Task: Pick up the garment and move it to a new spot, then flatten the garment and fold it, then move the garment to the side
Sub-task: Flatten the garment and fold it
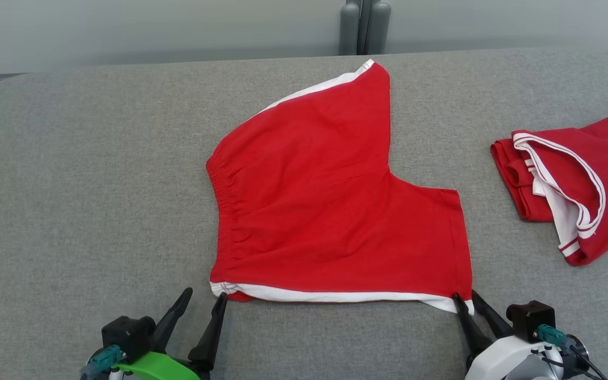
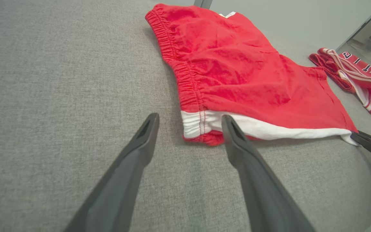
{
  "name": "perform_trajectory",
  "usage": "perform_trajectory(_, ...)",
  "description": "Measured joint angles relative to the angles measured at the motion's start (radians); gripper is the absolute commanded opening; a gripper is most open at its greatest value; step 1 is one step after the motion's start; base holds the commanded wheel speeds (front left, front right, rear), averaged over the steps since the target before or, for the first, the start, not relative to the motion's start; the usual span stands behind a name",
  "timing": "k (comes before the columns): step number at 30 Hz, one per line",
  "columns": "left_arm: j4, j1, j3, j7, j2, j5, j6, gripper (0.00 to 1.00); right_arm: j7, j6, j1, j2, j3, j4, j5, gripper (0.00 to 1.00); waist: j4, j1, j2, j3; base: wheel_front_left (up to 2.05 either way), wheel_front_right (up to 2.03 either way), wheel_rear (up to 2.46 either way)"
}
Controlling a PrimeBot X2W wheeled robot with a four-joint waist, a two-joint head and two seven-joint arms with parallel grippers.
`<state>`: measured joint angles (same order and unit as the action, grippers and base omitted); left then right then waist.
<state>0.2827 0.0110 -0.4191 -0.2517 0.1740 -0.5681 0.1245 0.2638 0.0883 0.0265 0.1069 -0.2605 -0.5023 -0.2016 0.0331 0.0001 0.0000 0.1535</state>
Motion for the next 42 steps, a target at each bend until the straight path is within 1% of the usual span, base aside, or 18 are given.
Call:
perform_trajectory(1,0.003,0.000,-0.008,0.000,0.002,-0.006,0.000,1.00,0.000,0.003,0.000,0.000,0.000,0.000,0.000,0.36,-0.001,0.0000,0.0000,0.001,0.00,0.00,0.00)
perform_trajectory(9,0.009,0.033,-0.071,0.000,0.005,-0.057,0.000,1.00,0.001,0.016,-0.009,0.001,0.000,0.002,0.000,0.33,-0.019,0.0000,0.0000,0.012,0.00,0.00,0.00)
perform_trajectory(12,0.023,0.049,-0.087,0.000,0.006,-0.077,0.000,0.85,0.001,0.017,-0.012,0.001,0.000,0.002,0.000,0.30,-0.023,0.0000,0.0000,0.014,0.00,0.00,0.00)
perform_trajectory(14,0.032,0.052,-0.093,0.000,0.012,-0.085,0.000,0.67,0.001,0.017,-0.013,0.001,0.000,0.002,0.000,0.29,-0.026,0.0000,0.0000,0.015,0.00,0.00,0.00)
perform_trajectory(15,0.036,0.052,-0.096,0.000,0.014,-0.091,0.000,0.51,0.001,0.017,-0.014,0.001,0.000,0.001,0.000,0.29,-0.027,0.0000,0.0000,0.015,0.00,0.00,0.00)
perform_trajectory(16,0.039,0.052,-0.098,0.000,0.017,-0.095,0.000,0.45,0.001,0.019,-0.014,0.001,0.000,0.001,0.000,0.30,-0.028,0.0000,0.0000,0.015,0.00,0.00,0.00)
perform_trajectory(17,0.043,0.053,-0.100,0.000,0.019,-0.100,0.000,0.44,0.001,0.021,-0.014,0.001,0.000,0.001,0.000,0.33,-0.029,0.0000,0.0000,0.015,0.00,0.00,0.00)
perform_trajectory(25,0.087,0.056,-0.099,0.000,0.037,-0.107,0.000,0.49,0.001,0.026,-0.015,0.001,0.004,0.000,0.000,0.36,-0.034,0.0000,0.0000,0.014,0.00,0.00,0.00)
perform_trajectory(26,0.095,0.056,-0.099,0.000,0.037,-0.107,0.000,0.54,0.001,0.026,-0.015,0.001,0.004,0.000,0.000,0.36,-0.034,0.0000,0.0000,0.014,0.00,0.00,0.00)
perform_trajectory(28,0.103,0.057,-0.099,0.000,0.039,-0.108,0.000,0.78,0.001,0.026,-0.015,0.001,0.004,0.000,0.000,0.37,-0.033,0.0000,0.0000,0.013,0.00,0.00,0.00)
perform_trajectory(30,0.110,0.060,-0.101,0.000,0.038,-0.117,0.000,0.93,0.001,0.026,-0.015,0.001,0.005,0.000,0.000,0.36,-0.033,0.0000,0.0000,0.013,0.00,0.00,0.00)
perform_trajectory(31,0.112,0.063,-0.105,0.000,0.038,-0.125,0.000,0.98,0.001,0.026,-0.015,0.001,0.005,-0.001,0.000,0.36,-0.033,0.0000,0.0000,0.013,0.00,0.00,0.00)
perform_trajectory(33,0.114,0.072,-0.114,0.000,0.037,-0.140,0.000,0.99,0.001,0.026,-0.015,0.001,0.005,-0.001,0.000,0.36,-0.033,0.0000,0.0000,0.013,0.00,0.00,0.00)
perform_trajectory(36,0.118,0.087,-0.130,0.000,0.036,-0.143,0.000,0.88,0.001,0.026,-0.016,0.001,0.005,-0.002,0.000,0.35,-0.034,-0.0001,0.0000,0.013,0.00,0.00,0.00)
perform_trajectory(37,0.120,0.091,-0.132,0.000,0.036,-0.148,0.000,0.80,0.001,0.026,-0.017,0.001,0.005,-0.003,0.000,0.34,-0.034,0.0000,0.0000,0.013,0.00,0.00,0.00)
perform_trajectory(39,0.125,0.094,-0.135,0.000,0.037,-0.152,0.000,0.47,0.001,0.026,-0.017,0.001,0.005,-0.004,0.000,0.32,-0.035,-0.0001,0.0000,0.012,0.00,0.00,0.00)
perform_trajectory(41,0.126,0.098,-0.143,0.000,0.037,-0.161,0.000,0.22,0.001,0.026,-0.018,0.000,0.006,-0.006,0.000,0.25,-0.037,-0.0001,0.0000,0.011,0.00,0.00,0.00)
perform_trajectory(42,0.125,0.101,-0.148,0.000,0.037,-0.164,0.000,0.00,0.001,0.026,-0.018,0.000,0.006,-0.007,0.000,0.18,-0.037,-0.0001,0.0000,0.011,0.00,0.00,0.00)
